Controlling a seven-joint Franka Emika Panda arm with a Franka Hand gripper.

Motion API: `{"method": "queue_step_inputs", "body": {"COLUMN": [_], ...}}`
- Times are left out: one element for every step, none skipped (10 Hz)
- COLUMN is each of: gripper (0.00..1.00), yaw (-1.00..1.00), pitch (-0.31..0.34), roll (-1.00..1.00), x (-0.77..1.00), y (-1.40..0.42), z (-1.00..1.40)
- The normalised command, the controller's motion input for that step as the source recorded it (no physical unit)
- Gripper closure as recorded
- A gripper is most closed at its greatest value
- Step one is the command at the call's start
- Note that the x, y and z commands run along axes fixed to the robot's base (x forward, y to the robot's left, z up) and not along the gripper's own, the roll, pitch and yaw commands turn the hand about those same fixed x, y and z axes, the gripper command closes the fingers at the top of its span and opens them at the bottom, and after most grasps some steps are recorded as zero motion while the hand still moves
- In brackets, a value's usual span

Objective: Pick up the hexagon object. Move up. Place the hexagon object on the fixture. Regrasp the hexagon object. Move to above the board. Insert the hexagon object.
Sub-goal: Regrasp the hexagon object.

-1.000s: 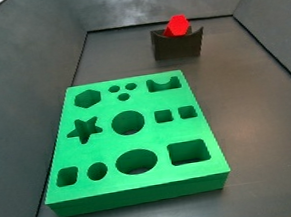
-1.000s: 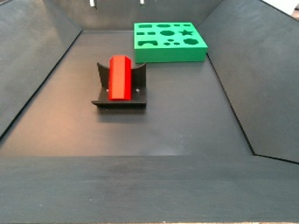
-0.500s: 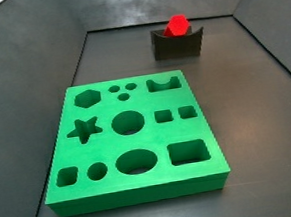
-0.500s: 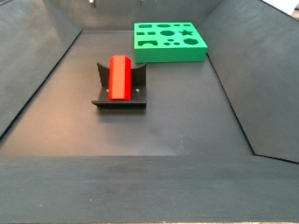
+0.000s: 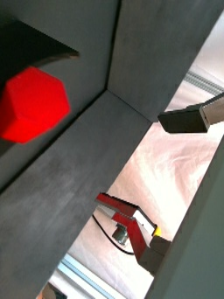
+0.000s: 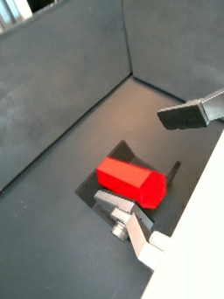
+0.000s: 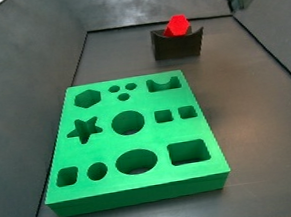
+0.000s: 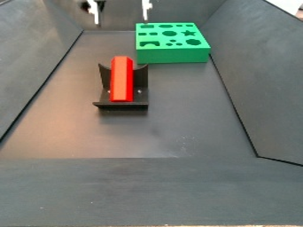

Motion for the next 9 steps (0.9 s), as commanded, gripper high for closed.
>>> {"method": "queue_step_inputs", "body": {"gripper": [0.00, 0.00, 0.00, 0.00, 0.00, 0.00, 0.00, 0.00, 0.00], "yaw": [0.14, 0.12, 0.11, 0.09, 0.06, 0.05, 0.02, 0.01, 0.00], "pitch": [-0.001, -0.028, -0.046, -0.060, -0.073, -0.077, -0.075, -0.065, -0.060], "roll": [0.14, 0.11, 0.10, 0.09, 0.08, 0.07, 0.07, 0.07, 0.07], "x": [0.07, 0.09, 0.10, 0.11, 0.12, 0.12, 0.11, 0.09, 0.09], "y": [0.05, 0.05, 0.04, 0.04, 0.03, 0.02, 0.01, 0.01, 0.00], "z": [-1.00, -1.00, -1.00, -1.00, -1.00, -1.00, -0.82, -0.67, -0.53]}}
